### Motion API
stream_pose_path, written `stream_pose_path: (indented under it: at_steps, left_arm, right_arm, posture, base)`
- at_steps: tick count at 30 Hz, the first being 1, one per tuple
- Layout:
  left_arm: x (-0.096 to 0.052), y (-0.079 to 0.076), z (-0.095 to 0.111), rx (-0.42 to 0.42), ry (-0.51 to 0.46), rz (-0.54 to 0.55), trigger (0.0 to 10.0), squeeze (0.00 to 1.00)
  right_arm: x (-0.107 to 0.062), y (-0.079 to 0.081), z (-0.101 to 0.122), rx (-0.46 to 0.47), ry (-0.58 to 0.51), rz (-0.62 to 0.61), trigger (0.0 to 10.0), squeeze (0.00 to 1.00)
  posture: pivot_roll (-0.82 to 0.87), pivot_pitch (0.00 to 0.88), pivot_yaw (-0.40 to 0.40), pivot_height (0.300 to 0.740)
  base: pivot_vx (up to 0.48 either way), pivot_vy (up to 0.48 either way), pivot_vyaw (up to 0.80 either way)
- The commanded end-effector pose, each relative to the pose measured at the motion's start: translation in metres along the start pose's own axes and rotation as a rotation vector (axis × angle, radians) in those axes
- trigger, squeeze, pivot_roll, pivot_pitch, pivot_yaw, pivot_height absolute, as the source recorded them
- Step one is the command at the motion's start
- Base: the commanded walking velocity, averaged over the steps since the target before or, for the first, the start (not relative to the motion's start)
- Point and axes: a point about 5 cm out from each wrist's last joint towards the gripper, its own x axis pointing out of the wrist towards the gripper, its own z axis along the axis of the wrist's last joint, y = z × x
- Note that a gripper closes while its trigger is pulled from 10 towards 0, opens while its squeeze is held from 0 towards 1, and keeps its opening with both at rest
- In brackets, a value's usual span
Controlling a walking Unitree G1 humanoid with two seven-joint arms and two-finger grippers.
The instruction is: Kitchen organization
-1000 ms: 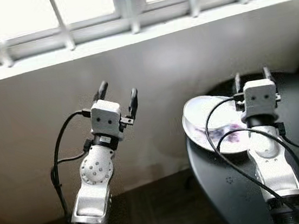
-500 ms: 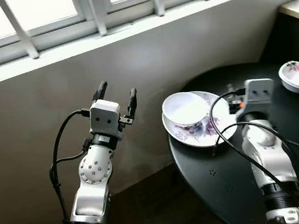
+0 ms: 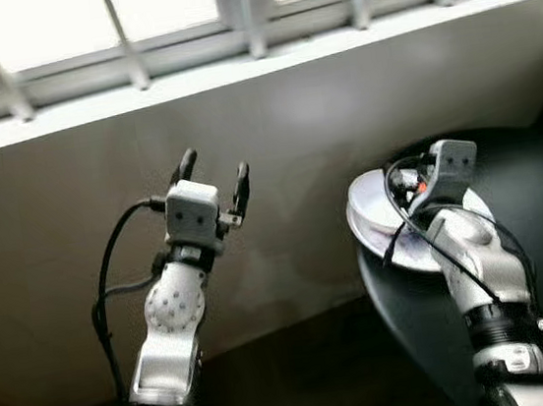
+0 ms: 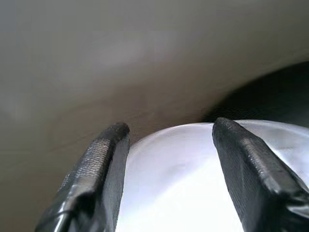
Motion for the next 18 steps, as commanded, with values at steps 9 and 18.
stream_pose_path:
  at_steps: [9,18]
  left_arm:
    - [0.001,-0.001,0.002,0.007,-0.005,-0.01,10.0,0.0]
    - [0.001,-0.003,0.001,0.008,-0.004,-0.014,10.0,0.0]
  right_arm:
    - [-0.006,-0.025,-0.005,-0.057,0.0,-0.285,10.0,0.0]
    - [-0.005,-0.023,-0.011,-0.06,0.047,-0.297,10.0,0.0]
  posture:
    - [0.01,0.027,0.016,0.74]
    - [0.01,0.027,0.011,0.74]
  base:
    - [0.0,0.0,0.0]
    - [0.0,0.0,0.0]
